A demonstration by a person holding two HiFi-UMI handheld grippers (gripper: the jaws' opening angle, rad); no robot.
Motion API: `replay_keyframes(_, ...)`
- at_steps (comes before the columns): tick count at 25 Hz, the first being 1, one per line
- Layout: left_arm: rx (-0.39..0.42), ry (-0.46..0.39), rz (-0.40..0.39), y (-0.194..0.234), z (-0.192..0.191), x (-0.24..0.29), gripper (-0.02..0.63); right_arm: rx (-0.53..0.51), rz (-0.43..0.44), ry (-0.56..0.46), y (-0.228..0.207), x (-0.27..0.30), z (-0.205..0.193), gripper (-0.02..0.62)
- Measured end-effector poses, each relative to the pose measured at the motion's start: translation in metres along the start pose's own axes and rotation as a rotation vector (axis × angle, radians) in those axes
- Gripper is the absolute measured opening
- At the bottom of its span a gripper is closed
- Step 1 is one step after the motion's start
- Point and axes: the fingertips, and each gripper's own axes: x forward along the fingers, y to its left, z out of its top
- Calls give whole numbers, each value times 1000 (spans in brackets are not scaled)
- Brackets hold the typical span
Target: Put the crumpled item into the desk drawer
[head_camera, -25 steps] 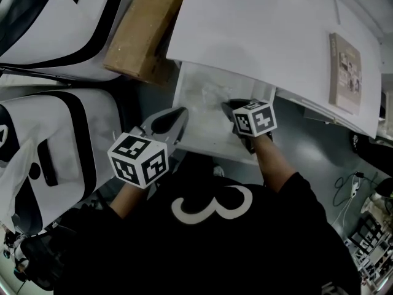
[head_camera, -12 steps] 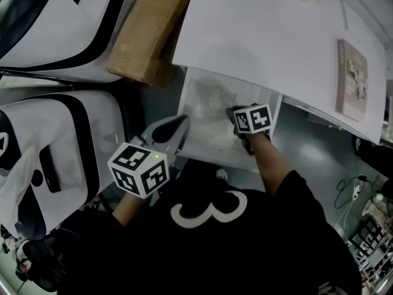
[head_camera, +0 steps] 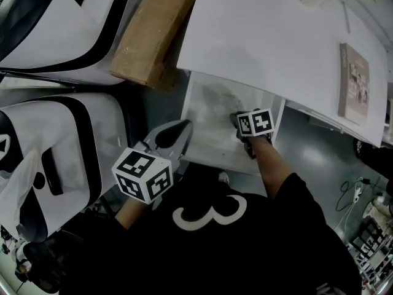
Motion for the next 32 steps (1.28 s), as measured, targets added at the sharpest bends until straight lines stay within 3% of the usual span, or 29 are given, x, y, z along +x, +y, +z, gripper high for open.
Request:
replay_keyframes(12, -10, -33, -1, -3, -2, -18, 9, 30, -12, -70, 2, -22, 4, 198)
replay_keyframes(20, 17, -83, 14, -26, 0, -41, 9, -20, 19, -186, 24, -80, 15, 206)
replay_keyframes(27, 66, -118, -8, -79, -8, -61, 9, -125, 161, -426, 84, -184, 13, 195)
replay_keyframes(32, 112, -155, -24, -124, -14, -76, 9, -198, 249, -639, 125, -271, 3, 121)
